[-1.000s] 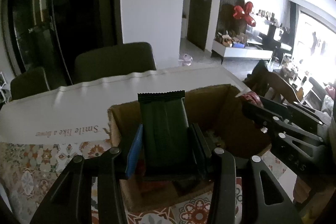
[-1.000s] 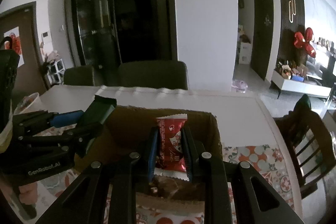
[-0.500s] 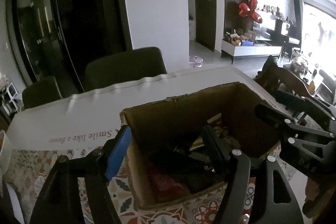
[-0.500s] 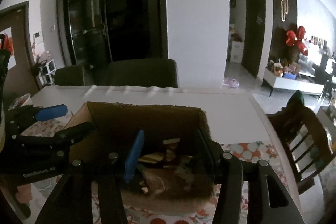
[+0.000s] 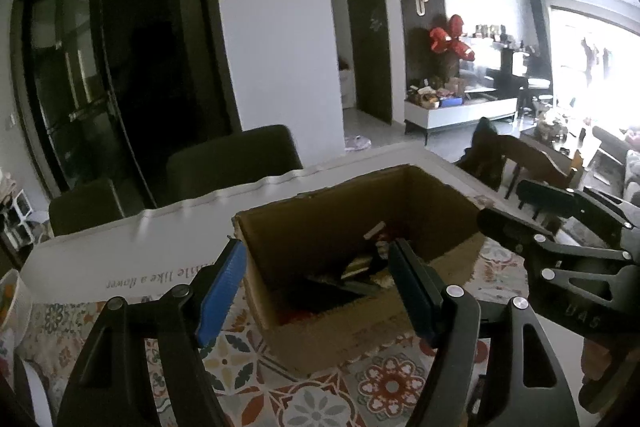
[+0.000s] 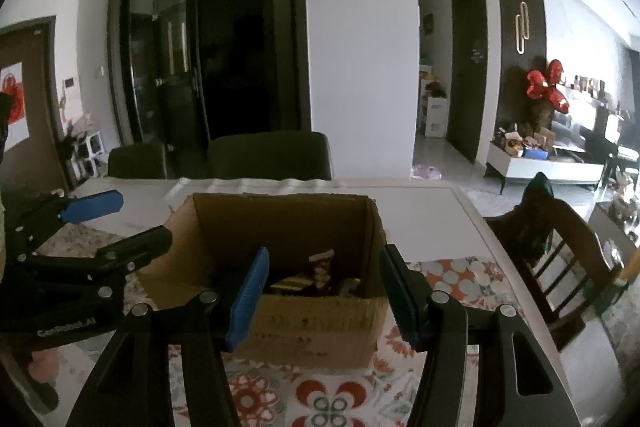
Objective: Organize snacks
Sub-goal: 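Open both tools to drop the packets into the box and withdraw, then move both tools past the box down to the cake and black packet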
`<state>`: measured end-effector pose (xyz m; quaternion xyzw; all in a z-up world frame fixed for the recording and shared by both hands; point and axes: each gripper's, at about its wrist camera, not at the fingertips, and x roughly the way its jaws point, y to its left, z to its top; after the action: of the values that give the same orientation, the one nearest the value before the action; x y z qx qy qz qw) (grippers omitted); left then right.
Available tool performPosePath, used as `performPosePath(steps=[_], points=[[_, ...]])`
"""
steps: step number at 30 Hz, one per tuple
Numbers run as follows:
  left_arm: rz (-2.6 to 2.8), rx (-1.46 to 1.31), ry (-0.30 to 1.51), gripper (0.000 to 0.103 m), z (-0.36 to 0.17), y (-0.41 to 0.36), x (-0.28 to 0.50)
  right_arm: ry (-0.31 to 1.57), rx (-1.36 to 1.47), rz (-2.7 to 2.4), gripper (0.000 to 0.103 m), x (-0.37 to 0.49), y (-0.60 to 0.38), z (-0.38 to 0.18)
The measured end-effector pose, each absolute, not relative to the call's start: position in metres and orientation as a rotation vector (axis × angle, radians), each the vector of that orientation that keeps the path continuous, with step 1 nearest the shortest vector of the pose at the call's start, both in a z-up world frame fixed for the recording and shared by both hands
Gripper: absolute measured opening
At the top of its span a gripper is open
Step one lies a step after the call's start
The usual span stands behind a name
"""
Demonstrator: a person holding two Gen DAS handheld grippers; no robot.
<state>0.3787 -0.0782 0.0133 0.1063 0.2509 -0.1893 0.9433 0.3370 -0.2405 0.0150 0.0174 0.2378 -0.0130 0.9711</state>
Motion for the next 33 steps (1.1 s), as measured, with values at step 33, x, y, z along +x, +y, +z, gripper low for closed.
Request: performPosePath(steps=[33], points=[[-0.64,0.432,0.44,0.072,-0.05,-0.076,0.3,0.559,0.225,-0.276,0.058,0.227,-0.223,-0.044]])
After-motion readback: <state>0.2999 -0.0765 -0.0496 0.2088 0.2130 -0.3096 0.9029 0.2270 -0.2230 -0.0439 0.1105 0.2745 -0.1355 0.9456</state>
